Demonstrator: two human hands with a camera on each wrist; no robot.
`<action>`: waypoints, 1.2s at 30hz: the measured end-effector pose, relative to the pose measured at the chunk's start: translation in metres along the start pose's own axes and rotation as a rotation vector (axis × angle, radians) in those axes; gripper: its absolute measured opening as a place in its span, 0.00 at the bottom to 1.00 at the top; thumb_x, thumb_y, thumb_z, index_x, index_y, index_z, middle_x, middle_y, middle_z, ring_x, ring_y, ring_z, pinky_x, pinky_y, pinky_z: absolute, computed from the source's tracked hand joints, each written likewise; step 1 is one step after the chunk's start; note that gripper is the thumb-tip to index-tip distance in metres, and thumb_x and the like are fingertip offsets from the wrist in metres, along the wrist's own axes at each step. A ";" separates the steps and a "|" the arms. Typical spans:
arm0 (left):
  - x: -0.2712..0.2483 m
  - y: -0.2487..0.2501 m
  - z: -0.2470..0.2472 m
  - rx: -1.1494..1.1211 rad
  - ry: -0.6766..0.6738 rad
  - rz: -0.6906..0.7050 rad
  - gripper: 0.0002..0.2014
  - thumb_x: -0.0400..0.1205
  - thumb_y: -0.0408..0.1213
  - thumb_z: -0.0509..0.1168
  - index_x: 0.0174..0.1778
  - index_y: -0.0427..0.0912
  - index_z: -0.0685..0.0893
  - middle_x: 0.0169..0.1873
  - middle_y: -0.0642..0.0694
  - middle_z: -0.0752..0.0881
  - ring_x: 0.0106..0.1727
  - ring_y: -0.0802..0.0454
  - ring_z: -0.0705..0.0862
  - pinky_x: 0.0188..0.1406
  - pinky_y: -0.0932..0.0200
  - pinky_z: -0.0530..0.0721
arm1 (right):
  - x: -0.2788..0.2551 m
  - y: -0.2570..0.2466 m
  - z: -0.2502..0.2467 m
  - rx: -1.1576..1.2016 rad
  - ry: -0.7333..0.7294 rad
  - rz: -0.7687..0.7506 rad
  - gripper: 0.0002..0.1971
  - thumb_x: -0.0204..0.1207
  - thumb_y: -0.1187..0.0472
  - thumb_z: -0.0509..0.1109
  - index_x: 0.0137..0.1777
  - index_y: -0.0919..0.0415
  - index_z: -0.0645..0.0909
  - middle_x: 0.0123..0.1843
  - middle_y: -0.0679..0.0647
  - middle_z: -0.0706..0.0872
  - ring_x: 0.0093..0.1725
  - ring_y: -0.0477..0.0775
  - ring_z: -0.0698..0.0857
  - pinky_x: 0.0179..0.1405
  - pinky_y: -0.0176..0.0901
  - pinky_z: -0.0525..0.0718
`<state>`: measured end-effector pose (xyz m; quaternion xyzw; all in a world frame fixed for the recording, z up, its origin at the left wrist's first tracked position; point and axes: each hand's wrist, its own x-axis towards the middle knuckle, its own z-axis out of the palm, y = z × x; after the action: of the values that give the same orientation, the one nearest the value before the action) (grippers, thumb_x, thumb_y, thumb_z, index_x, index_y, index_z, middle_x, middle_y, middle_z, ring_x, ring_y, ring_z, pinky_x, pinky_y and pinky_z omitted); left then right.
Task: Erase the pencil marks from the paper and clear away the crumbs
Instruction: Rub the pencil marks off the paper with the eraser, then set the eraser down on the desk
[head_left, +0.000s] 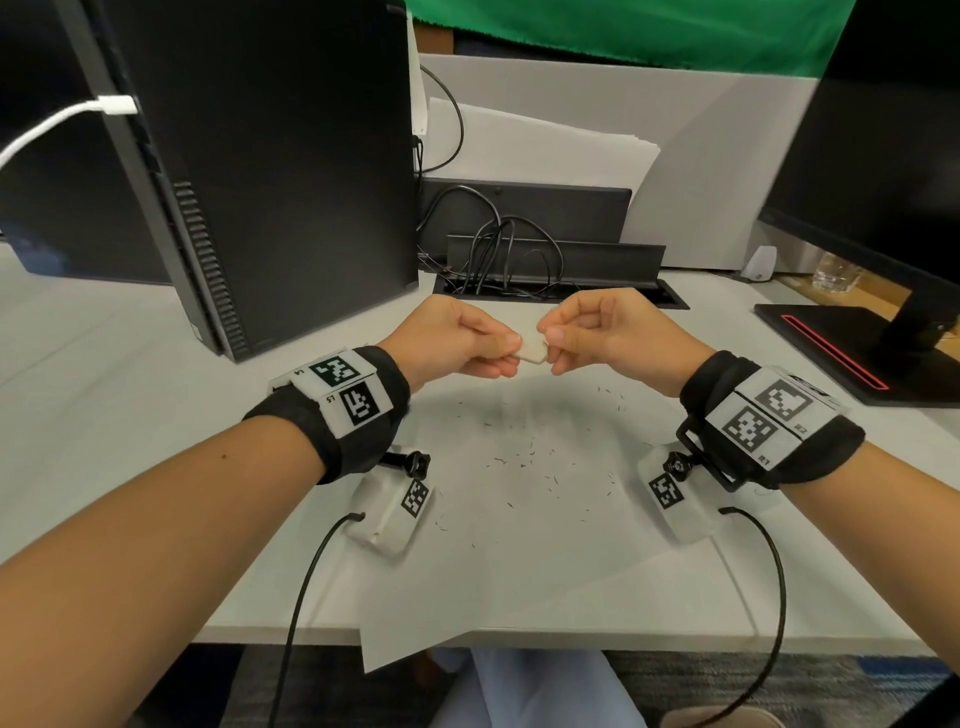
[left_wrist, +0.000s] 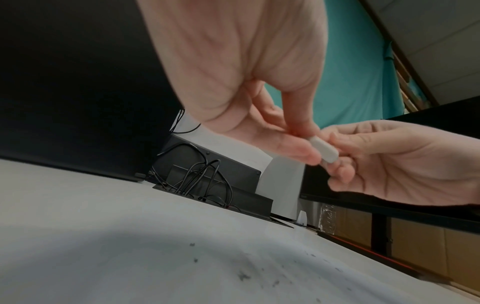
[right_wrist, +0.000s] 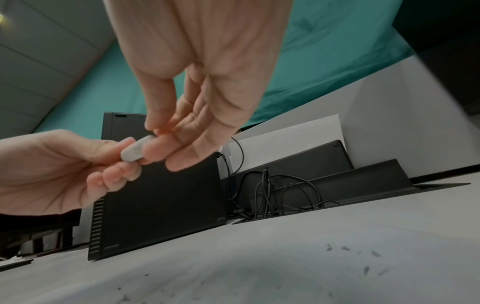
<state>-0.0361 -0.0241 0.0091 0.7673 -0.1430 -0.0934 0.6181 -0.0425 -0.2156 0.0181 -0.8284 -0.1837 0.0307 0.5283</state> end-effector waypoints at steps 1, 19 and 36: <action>0.000 0.000 -0.001 0.006 0.007 -0.001 0.03 0.78 0.29 0.68 0.44 0.35 0.87 0.33 0.44 0.89 0.31 0.59 0.89 0.34 0.71 0.86 | 0.000 0.001 0.000 0.021 -0.019 0.015 0.04 0.74 0.68 0.70 0.47 0.61 0.83 0.38 0.57 0.89 0.33 0.48 0.88 0.45 0.41 0.89; 0.012 -0.014 -0.048 0.303 0.374 -0.185 0.07 0.78 0.35 0.70 0.48 0.38 0.85 0.43 0.47 0.83 0.40 0.54 0.82 0.40 0.63 0.84 | 0.016 -0.001 0.006 -0.698 -0.295 0.169 0.18 0.78 0.73 0.61 0.65 0.57 0.80 0.64 0.51 0.82 0.62 0.49 0.82 0.59 0.35 0.77; 0.044 -0.050 -0.082 0.791 0.349 -0.532 0.23 0.72 0.47 0.75 0.49 0.29 0.83 0.35 0.40 0.83 0.40 0.42 0.81 0.44 0.55 0.80 | 0.011 0.003 0.015 -1.074 -0.625 0.350 0.23 0.81 0.68 0.56 0.76 0.64 0.67 0.77 0.58 0.71 0.75 0.57 0.69 0.75 0.46 0.65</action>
<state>0.0368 0.0467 -0.0201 0.9567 0.1384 -0.0567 0.2495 -0.0347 -0.2004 0.0105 -0.9472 -0.1810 0.2597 -0.0512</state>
